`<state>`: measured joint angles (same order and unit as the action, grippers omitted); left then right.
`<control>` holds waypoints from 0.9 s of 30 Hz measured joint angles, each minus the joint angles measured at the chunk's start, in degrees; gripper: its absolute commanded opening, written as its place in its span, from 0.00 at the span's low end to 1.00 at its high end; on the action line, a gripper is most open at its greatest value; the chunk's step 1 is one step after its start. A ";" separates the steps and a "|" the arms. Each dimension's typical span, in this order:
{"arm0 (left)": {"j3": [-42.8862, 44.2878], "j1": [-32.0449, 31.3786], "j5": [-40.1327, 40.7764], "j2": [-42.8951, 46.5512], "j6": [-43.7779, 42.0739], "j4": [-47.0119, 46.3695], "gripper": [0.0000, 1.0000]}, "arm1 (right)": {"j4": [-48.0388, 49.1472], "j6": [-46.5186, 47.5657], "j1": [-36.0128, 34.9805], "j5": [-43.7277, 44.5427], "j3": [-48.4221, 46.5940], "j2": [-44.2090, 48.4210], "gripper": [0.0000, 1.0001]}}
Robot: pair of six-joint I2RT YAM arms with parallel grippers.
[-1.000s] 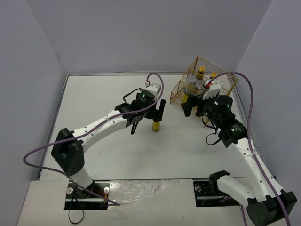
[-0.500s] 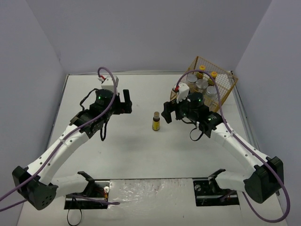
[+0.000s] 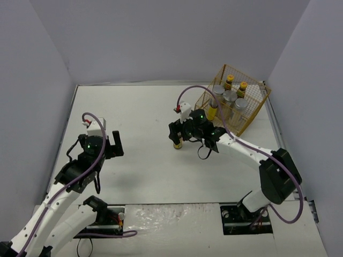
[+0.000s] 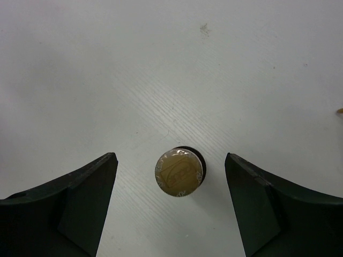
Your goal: Organize the condiment bottles
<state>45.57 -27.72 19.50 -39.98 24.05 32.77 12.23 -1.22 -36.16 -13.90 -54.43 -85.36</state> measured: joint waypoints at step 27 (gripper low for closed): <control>-2.21 0.19 0.95 -3.79 -1.64 -1.36 0.93 | -5.21 -0.85 8.02 16.06 1.65 17.35 0.00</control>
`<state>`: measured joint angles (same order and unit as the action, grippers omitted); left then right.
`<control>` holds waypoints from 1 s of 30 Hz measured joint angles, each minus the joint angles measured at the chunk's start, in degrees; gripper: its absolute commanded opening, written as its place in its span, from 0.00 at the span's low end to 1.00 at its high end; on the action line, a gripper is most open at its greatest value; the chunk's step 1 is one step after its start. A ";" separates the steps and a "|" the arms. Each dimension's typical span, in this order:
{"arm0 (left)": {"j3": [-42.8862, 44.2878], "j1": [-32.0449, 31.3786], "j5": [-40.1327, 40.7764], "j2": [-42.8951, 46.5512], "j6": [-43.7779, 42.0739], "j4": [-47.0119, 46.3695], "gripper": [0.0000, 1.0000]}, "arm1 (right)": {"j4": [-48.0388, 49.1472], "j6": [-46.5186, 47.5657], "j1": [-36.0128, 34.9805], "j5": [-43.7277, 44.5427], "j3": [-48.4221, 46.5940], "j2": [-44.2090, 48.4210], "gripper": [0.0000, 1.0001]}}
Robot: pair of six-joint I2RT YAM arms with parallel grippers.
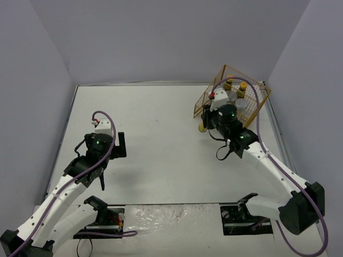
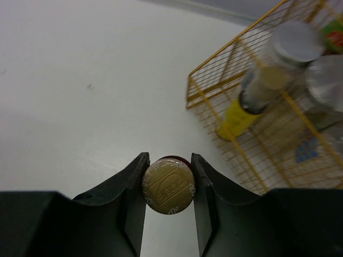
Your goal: Organize the condiment bottles
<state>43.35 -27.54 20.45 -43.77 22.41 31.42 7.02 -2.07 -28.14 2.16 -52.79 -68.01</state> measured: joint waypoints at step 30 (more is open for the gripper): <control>0.00 0.29 -0.04 0.66 -0.35 -0.42 0.93 | 10.29 -4.39 19.13 4.74 4.76 -9.96 0.09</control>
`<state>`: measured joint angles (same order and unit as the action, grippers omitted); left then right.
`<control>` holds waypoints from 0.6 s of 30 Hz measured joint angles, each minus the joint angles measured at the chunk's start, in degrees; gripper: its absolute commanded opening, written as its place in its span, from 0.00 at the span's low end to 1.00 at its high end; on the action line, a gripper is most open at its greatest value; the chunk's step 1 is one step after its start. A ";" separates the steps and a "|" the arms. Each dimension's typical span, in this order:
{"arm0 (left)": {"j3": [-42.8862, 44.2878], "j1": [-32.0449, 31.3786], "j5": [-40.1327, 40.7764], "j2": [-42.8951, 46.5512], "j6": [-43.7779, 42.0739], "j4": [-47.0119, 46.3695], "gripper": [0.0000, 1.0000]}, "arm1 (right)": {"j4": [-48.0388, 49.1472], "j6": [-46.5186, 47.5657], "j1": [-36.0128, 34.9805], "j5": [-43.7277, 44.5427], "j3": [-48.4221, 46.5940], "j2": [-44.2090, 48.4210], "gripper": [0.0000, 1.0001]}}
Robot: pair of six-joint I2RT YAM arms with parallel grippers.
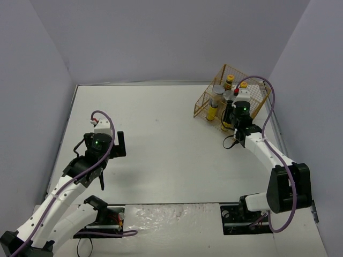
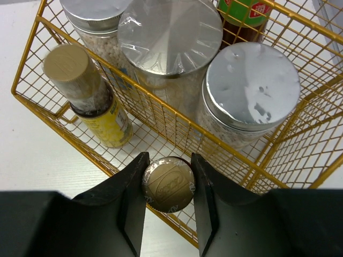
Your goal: Organize the condiment bottles
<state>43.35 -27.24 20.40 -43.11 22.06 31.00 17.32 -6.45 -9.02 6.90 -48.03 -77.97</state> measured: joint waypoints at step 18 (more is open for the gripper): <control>0.00 0.00 -0.10 0.17 -0.15 0.01 0.93 | -4.57 -1.47 0.04 -0.54 -2.67 7.73 0.90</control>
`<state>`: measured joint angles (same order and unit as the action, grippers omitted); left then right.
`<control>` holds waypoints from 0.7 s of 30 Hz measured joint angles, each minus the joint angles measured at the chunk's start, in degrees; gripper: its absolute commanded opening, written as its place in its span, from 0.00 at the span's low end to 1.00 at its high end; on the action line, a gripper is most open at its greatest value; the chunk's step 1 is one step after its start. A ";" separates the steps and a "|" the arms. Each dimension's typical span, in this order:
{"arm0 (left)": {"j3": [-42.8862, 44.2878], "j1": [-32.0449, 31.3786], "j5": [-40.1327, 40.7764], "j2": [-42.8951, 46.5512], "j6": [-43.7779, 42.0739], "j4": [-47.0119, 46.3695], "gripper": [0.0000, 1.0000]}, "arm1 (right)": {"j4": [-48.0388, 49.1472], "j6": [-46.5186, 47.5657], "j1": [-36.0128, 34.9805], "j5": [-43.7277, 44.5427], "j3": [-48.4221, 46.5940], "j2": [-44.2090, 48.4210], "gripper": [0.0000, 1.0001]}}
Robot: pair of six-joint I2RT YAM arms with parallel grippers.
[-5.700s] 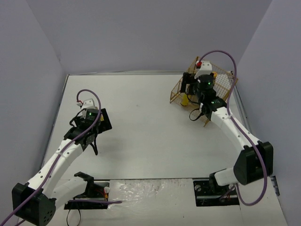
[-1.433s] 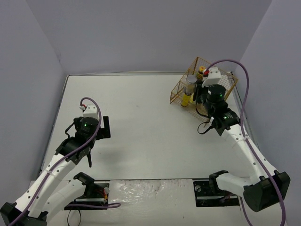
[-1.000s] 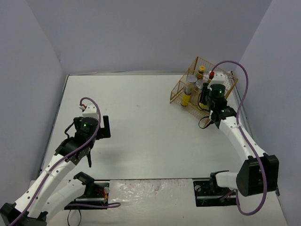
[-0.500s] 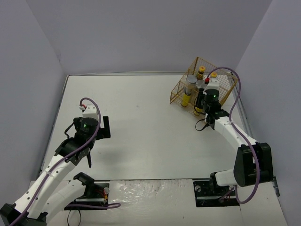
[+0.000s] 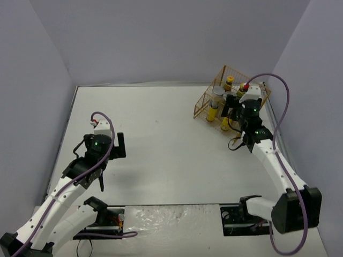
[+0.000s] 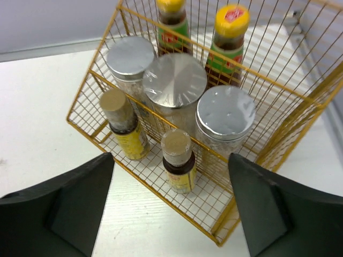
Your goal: Organize the condiment bottles
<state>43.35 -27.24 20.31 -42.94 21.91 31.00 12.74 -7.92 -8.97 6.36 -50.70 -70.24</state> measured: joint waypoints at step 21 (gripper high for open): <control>5.05 0.02 1.66 5.49 -0.39 3.38 0.95 | -23.93 3.24 0.00 4.33 0.13 48.18 1.00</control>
<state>48.40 -27.22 21.97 -37.46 21.51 34.39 -11.18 -4.69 -8.97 10.69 -50.57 -22.06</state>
